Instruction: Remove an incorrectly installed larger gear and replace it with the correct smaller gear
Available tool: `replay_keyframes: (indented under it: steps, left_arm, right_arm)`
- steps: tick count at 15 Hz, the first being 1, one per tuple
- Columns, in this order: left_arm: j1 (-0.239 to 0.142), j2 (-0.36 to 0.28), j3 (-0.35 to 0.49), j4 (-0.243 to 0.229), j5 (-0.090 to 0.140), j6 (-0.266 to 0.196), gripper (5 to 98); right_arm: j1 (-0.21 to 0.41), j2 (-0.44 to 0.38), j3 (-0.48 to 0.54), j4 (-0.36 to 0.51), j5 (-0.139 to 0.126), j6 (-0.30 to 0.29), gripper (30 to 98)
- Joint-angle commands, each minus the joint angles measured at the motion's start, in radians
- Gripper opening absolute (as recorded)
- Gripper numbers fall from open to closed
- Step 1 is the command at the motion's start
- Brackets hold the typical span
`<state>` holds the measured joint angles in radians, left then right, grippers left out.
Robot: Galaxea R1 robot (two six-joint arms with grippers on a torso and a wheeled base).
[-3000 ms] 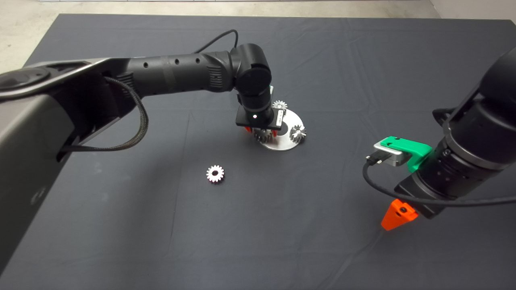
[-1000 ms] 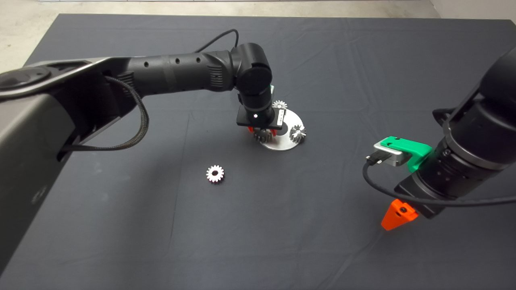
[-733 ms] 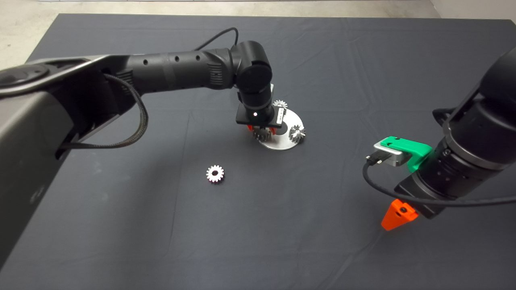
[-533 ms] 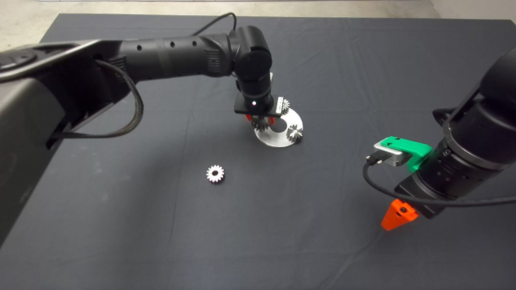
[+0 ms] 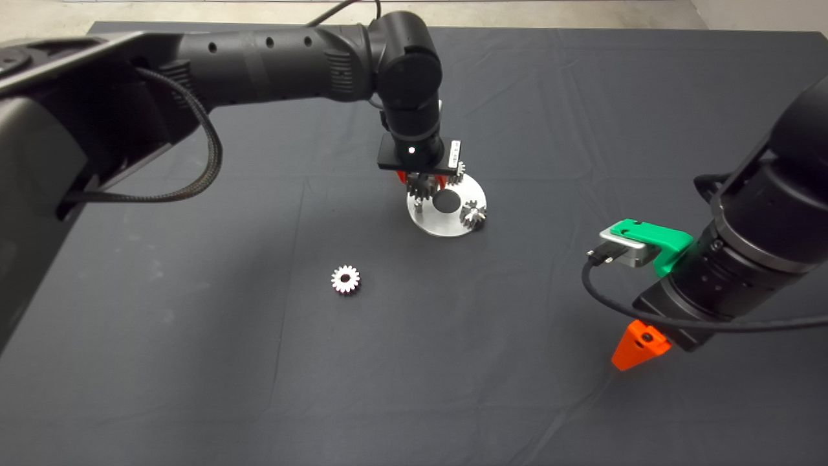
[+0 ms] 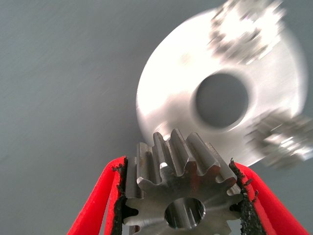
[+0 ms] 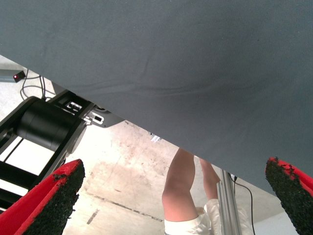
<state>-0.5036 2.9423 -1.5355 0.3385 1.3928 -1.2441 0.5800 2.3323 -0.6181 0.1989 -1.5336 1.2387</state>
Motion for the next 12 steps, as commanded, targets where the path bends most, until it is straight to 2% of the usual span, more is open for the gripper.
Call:
replay_keyframes:
  steps: [1, 6, 8, 9, 10, 12]
  left_arm:
    - [-0.027, -0.018, 0.067, -0.013, 0.141, -0.041, 43.9]
    - [-0.024, -0.165, 0.14, -0.015, 0.133, -0.054, 43.9]
    - [-0.023, -0.199, 0.149, -0.013, 0.132, -0.054, 43.9]
    - [-0.018, -0.223, 0.151, -0.015, 0.123, -0.051, 43.9]
    - [-0.016, -0.244, 0.152, -0.015, 0.097, -0.049, 43.9]
    - [-0.011, -0.301, 0.19, -0.014, 0.02, -0.047, 43.9]
  right_arm:
    - [0.028, -0.001, 0.008, 0.007, -0.105, -0.002, 97.7]
    - [0.028, -0.004, 0.008, 0.008, -0.105, -0.002, 97.7]
    - [0.028, -0.001, 0.008, 0.008, -0.105, -0.002, 97.7]
    - [0.026, -0.001, 0.008, 0.007, -0.105, -0.002, 97.7]
    - [0.026, -0.001, 0.008, 0.007, -0.105, -0.002, 97.7]
    - [0.027, 0.0, 0.008, 0.007, -0.105, -0.002, 97.7]
